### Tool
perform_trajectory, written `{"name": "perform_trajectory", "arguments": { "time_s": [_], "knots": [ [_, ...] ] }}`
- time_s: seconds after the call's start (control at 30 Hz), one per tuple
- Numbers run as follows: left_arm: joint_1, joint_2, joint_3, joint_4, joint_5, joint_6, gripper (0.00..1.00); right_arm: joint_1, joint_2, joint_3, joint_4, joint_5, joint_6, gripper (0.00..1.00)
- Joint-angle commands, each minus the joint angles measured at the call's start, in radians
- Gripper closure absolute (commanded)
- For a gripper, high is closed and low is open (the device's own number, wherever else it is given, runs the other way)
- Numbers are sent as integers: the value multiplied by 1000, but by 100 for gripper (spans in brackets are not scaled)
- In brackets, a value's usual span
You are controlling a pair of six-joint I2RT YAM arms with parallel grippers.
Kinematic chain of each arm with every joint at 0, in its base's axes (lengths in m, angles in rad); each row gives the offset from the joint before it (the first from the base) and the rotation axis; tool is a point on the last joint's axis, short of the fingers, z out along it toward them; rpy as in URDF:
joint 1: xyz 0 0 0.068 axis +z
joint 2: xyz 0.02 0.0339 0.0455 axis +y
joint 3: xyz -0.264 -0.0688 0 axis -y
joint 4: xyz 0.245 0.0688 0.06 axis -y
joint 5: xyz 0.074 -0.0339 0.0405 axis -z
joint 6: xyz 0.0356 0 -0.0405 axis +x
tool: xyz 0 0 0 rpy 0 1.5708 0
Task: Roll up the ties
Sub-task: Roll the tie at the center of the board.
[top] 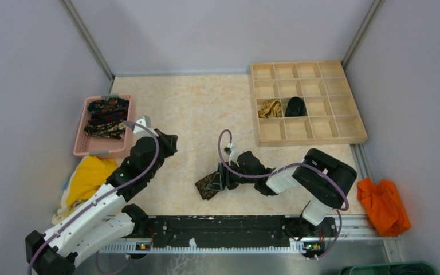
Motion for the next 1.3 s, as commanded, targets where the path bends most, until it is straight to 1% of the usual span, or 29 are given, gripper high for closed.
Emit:
{"name": "perform_trajectory", "arguments": {
  "time_s": [0.0,0.03,0.17,0.23,0.37,0.5,0.57,0.67,0.83,0.97,1.03,1.13,1.27],
  "knots": [
    [1,24,-10,32,26,17,100,-14,-23,29,-73,23,-60,42],
    [0,28,-10,35,27,19,100,-17,-28,28,-81,31,-59,40],
    [-1,49,-18,52,34,22,100,-19,-63,35,-153,82,-93,39],
    [0,63,-24,69,40,27,100,-20,-89,41,-192,98,-112,36],
    [0,102,-36,105,49,35,100,-20,-112,68,-260,109,-144,36],
    [1,158,-44,134,57,40,100,-20,-127,92,-315,123,-169,35],
    [0,196,-47,167,62,40,100,-20,-143,102,-348,133,-182,31],
    [1,249,-49,191,71,41,100,-20,-182,112,-412,181,-204,30],
    [0,353,-42,223,89,29,100,-20,-244,134,-551,284,-256,30],
    [0,436,-33,257,122,23,100,-20,-261,151,-646,374,-285,31],
    [1,475,-32,278,138,22,100,-20,-262,154,-666,414,-296,31],
    [1,534,-35,322,168,36,100,-20,-276,152,-672,424,-295,33],
    [1,641,-29,388,203,55,100,4,-370,130,-678,443,-279,34]
  ]
}}
